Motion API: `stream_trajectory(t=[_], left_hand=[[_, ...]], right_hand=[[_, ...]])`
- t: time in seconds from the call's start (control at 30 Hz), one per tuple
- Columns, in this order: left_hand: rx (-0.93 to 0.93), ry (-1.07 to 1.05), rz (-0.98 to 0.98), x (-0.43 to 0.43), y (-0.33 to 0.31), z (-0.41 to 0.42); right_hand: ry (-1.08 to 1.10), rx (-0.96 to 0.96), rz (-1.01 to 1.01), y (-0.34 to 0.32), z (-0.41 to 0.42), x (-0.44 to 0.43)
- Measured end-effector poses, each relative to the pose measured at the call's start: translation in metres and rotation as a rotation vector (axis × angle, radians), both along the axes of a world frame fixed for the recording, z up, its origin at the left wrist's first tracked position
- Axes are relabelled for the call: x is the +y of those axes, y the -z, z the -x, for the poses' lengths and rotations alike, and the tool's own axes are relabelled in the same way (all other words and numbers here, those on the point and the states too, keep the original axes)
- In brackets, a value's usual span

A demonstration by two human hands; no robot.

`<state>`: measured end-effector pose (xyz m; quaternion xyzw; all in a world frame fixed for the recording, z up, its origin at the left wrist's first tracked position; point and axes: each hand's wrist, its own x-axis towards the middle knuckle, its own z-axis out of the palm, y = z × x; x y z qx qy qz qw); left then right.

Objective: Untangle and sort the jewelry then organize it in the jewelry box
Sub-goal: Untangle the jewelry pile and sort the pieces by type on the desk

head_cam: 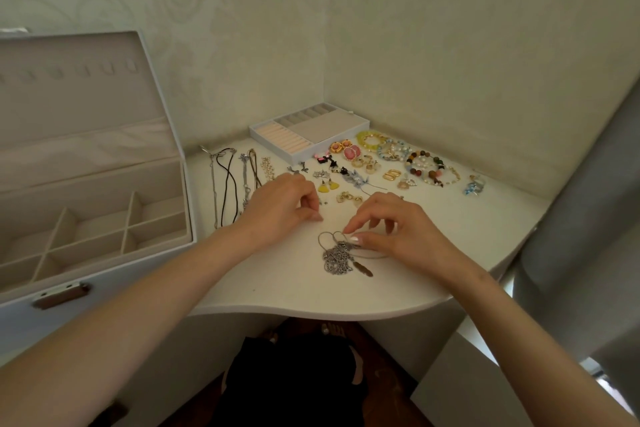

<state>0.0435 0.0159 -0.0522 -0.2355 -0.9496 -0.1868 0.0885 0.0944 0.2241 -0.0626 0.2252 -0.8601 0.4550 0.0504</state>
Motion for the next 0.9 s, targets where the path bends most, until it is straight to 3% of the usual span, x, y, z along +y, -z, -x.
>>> stream_trajectory(t=[0.27, 0.43, 0.57, 0.7, 0.9], left_hand=[[0.057, -0.053, -0.027, 0.021, 0.008, 0.022], [0.051, 0.005, -0.133, 0.013, 0.007, 0.008], [-0.190, 0.198, -0.204, 0.011, -0.010, -0.016], [-0.352, 0.222, -0.030, 0.013, -0.014, -0.028], [-0.448, 0.298, 0.031, 0.006, -0.015, -0.033]], right_hand=[[0.060, -0.003, 0.082, -0.001, -0.001, 0.009], [0.034, -0.019, 0.010, -0.003, -0.001, 0.014], [-0.005, -0.025, -0.125, -0.004, 0.002, 0.008], [-0.015, -0.026, -0.358, -0.004, 0.007, 0.003], [0.052, -0.088, -0.179, -0.008, 0.006, 0.021]])
